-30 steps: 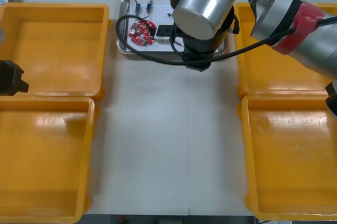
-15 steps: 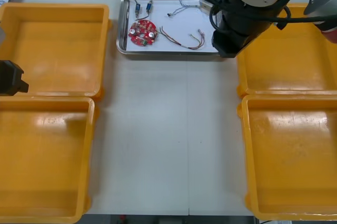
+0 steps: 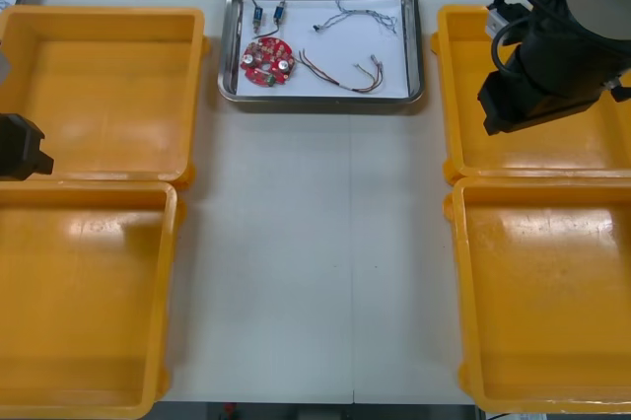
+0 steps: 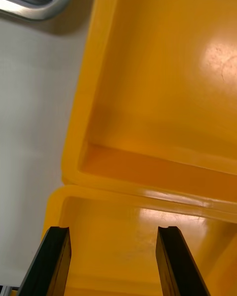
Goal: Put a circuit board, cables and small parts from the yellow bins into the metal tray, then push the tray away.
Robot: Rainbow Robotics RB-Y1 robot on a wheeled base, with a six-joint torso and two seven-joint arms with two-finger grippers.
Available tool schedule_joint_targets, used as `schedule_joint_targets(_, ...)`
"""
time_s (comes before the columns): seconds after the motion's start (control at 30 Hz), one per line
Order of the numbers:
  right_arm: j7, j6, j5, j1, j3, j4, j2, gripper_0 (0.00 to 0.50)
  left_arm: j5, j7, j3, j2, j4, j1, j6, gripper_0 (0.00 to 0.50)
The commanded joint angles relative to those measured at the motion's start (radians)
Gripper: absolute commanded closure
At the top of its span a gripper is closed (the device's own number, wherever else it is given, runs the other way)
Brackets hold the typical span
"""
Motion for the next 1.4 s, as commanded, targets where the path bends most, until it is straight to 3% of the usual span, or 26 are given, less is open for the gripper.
schedule_joint_targets(0.03, -0.061, 0.008, -0.017, 0.140, -0.156, -0.094, -0.083, 0.000, -0.001, -0.084, 0.031, 0.041, -0.027, 0.018, 0.002, 0.000)
schedule_joint_targets(0.33, -0.050, 0.008, -0.057, 0.403, -0.407, -0.189, -0.114, 0.000, -0.001, -0.084, 0.031, 0.041, -0.027, 0.018, 0.002, 0.000)
schedule_joint_targets(0.6, -0.032, -0.011, -0.054, 0.563, -0.542, -0.234, -0.117, 0.000, -0.001, -0.084, 0.031, 0.041, -0.027, 0.018, 0.002, 0.000)
schedule_joint_targets(0.93, 0.002, -0.071, -0.018, 0.658, -0.580, -0.272, -0.117, 0.000, -0.001, -0.084, 0.031, 0.041, -0.027, 0.018, 0.002, 0.000)
schedule_joint_targets(1.4, 0.020, -0.090, -0.011, 0.681, -0.580, -0.273, -0.081, 0.000, -0.001, -0.084, 0.031, 0.041, -0.027, 0.018, 0.002, 0.000)
